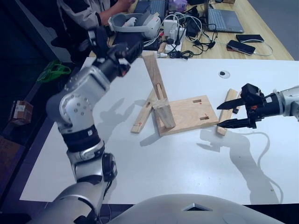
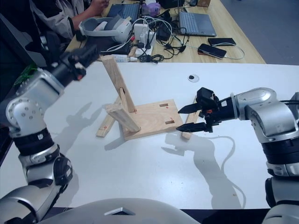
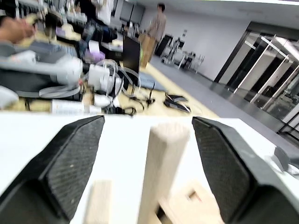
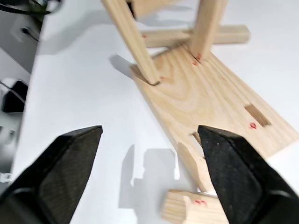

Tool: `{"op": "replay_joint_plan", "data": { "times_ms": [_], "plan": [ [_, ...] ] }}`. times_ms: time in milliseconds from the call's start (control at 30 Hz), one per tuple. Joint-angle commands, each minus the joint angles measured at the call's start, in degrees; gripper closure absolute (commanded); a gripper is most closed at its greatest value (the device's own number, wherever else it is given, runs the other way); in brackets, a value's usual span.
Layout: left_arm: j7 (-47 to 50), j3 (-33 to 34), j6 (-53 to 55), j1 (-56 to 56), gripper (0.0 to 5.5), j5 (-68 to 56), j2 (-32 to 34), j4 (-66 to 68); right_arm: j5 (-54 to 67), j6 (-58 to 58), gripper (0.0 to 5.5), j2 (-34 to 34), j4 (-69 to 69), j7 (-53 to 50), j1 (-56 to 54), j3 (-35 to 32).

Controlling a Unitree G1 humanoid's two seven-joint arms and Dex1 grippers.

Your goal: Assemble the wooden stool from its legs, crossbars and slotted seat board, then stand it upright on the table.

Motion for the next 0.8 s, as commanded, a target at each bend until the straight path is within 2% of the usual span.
{"op": "replay_joint_plan", "data": {
  "times_ms": [33,100,167,267,333,533,800],
  "plan": [
    [4.20,9.02,4.52,-7.76,2.05,-21.74,1.35,-4.12,-9.21,-8.49,1.67,4.56,8.72,-6.56,-0.90,3.88],
    [8.74,10.79,2.23,-12.70,2.05,-32.48,2.31,-2.52,-11.70,-10.65,1.67,6.85,11.94,-8.07,-1.71,5.08],
    [14.15,9.45,-0.99,-15.63,2.05,-42.78,3.37,-1.08,-13.50,-12.31,1.67,8.85,14.79,-8.50,-2.98,5.88],
    [21.75,0.87,-2.89,-11.05,2.05,-59.50,7.26,-3.36,-16.91,-15.44,1.67,12.61,21.91,-11.19,-7.37,6.41],
    [23.22,-4.80,-2.89,-5.37,2.05,-65.41,11.53,-6.86,-18.26,-16.71,1.67,14.97,25.79,-13.38,-10.09,5.86],
    [23.61,-15.73,-8.39,3.07,2.05,-68.11,17.76,-15.09,-20.46,-18.48,1.67,19.71,31.20,-17.74,-13.04,4.94],
    [20.16,-22.32,-12.29,5.38,2.05,-68.04,22.47,-17.97,-21.08,-18.56,1.67,19.89,31.11,-18.05,-12.00,3.20]
  ]
}}
